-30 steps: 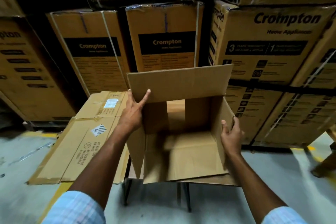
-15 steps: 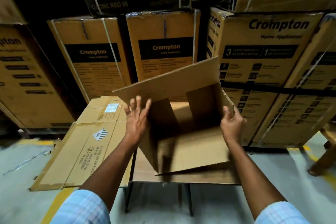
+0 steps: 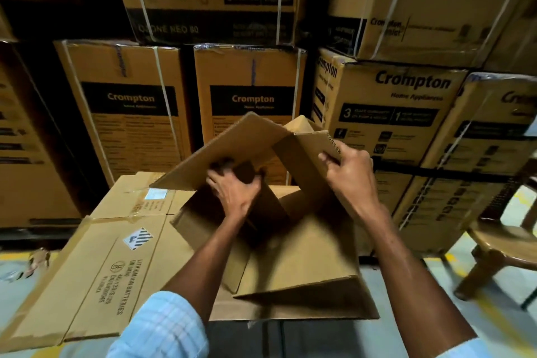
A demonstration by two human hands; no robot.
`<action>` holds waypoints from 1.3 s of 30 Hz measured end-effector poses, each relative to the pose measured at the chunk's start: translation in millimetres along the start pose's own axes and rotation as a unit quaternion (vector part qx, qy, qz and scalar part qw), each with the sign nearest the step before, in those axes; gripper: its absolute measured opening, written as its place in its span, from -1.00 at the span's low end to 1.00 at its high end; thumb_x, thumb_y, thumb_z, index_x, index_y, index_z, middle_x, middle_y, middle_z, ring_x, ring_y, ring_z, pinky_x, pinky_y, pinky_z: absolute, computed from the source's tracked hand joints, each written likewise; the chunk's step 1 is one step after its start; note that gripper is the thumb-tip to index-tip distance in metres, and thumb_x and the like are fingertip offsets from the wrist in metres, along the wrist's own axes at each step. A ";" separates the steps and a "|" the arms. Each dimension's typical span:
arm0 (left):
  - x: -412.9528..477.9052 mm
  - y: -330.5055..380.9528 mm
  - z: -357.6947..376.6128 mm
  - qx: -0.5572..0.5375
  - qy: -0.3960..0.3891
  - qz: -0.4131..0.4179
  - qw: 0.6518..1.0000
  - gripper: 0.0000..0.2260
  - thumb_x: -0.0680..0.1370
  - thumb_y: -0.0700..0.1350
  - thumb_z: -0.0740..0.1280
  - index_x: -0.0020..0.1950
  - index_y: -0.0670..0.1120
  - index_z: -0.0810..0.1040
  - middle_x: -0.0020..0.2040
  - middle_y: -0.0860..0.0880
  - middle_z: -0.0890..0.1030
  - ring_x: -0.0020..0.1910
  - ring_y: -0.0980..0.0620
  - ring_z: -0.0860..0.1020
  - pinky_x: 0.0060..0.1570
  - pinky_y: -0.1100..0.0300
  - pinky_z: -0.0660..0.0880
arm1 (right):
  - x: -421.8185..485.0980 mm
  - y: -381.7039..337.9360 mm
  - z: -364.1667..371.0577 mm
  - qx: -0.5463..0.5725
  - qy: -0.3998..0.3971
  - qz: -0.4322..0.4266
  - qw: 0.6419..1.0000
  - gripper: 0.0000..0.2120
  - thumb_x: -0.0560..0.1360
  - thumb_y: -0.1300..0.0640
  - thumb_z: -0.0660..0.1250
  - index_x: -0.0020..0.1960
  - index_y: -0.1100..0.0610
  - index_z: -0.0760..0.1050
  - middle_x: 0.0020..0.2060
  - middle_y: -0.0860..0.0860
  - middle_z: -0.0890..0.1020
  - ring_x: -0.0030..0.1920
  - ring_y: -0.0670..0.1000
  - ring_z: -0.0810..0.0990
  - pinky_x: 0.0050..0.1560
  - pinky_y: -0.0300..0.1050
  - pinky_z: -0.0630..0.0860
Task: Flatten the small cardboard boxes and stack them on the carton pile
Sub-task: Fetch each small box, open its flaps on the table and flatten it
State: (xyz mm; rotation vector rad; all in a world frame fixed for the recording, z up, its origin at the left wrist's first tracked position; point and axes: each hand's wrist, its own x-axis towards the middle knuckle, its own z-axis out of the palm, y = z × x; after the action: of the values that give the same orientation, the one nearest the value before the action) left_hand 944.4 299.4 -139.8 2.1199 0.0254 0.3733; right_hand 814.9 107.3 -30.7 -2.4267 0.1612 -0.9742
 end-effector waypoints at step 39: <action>-26.3 -18.7 -65.9 0.070 0.017 0.095 0.993 -0.51 0.55 -0.20 0.46 0.46 -0.03 0.47 0.23 -0.10 0.62 0.15 -0.13 0.62 0.11 0.05 0.58 | 13.4 -13.7 106.9 -0.049 -0.208 -0.070 0.974 -0.42 0.42 0.44 0.41 0.34 -0.02 0.61 0.29 -0.02 0.64 0.36 0.01 0.56 0.52 -0.19 0.29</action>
State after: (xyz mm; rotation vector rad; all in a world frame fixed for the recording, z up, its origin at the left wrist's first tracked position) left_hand 903.7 359.4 -128.7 2.2616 -0.1344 0.5344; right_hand 895.8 159.9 -80.7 -2.7009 -0.1134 -0.5029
